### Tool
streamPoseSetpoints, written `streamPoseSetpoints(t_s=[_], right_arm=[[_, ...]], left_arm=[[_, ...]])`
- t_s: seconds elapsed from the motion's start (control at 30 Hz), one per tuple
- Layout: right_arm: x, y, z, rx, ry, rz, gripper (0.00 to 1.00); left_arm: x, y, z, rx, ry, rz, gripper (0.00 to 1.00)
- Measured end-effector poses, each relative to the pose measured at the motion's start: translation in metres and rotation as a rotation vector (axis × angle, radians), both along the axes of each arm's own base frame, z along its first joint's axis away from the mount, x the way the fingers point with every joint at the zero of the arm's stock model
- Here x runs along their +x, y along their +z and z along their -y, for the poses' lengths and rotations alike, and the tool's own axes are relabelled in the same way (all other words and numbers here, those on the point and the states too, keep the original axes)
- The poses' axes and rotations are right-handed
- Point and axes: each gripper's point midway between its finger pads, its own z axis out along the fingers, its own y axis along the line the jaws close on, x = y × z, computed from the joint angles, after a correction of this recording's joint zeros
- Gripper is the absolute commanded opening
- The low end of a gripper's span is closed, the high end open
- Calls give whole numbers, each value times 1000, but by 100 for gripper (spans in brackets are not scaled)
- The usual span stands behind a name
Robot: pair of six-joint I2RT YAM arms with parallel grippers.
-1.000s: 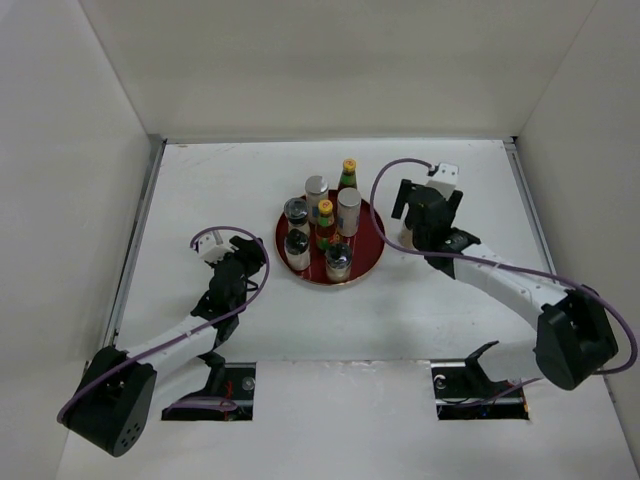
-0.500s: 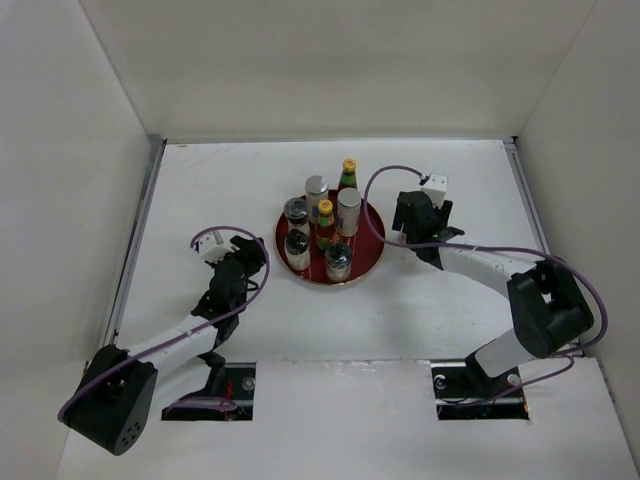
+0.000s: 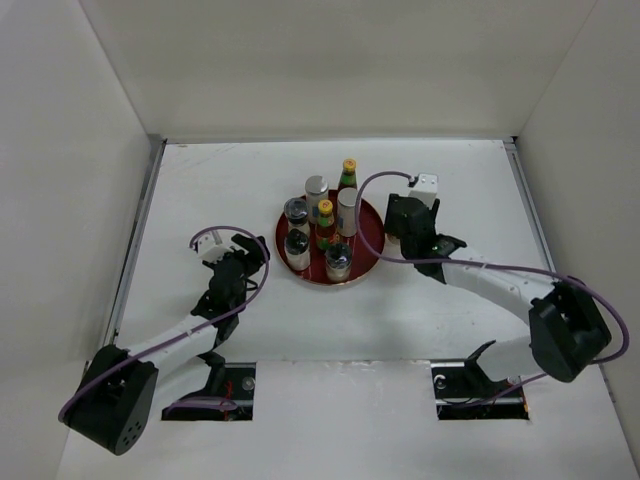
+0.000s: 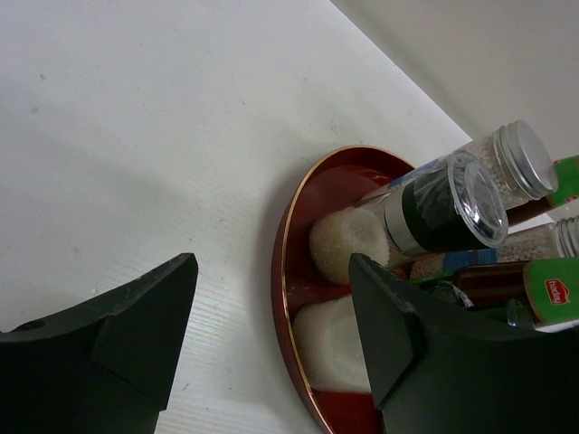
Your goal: Organize the condiment bottles
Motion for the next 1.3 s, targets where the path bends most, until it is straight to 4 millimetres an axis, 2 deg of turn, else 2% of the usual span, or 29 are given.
streamPoseSetpoints(t_s=[0.1,0.2,0.27,0.37,0.47,0.57,0.67,0.8,0.83,0.87,0.93,1.07,1.23,1.3], right_arm=[[-10,20,-23,31,67,49,48],[-16,26,-44,54,126,67,48],[-16,21,-57,64,158,60,49],[-12,2,-73,66,195,28,49],[-11,-20,-83,55,224,-15,51],[-9,-29,-88,53,237,-29,55],[-7,-28,-93,69,249,-21,64],[-2,-29,-100,86,254,-10,86],[-1,-30,-101,91,255,-7,96],[-2,-30,-103,93,259,-7,100],[-3,-29,-106,96,265,-4,100],[-6,-13,-104,113,253,34,100],[-18,34,-81,176,189,171,100],[-23,47,-70,203,162,219,100]], left_arm=[[0,2,0,-3,0,6,69],[1,5,-2,-9,8,16,76],[1,6,-5,-11,17,18,83],[1,10,-12,-22,39,34,92],[1,13,-21,-32,69,48,97],[1,12,-27,-37,88,47,100],[1,11,-29,-41,95,44,100],[2,11,-30,-41,101,44,100],[2,11,-31,-40,103,42,100],[1,10,-32,-39,107,40,100],[1,9,-34,-35,114,34,100],[1,5,-35,-28,118,19,100],[0,-6,-36,-11,119,-20,100],[1,-11,-35,1,120,-52,100]])
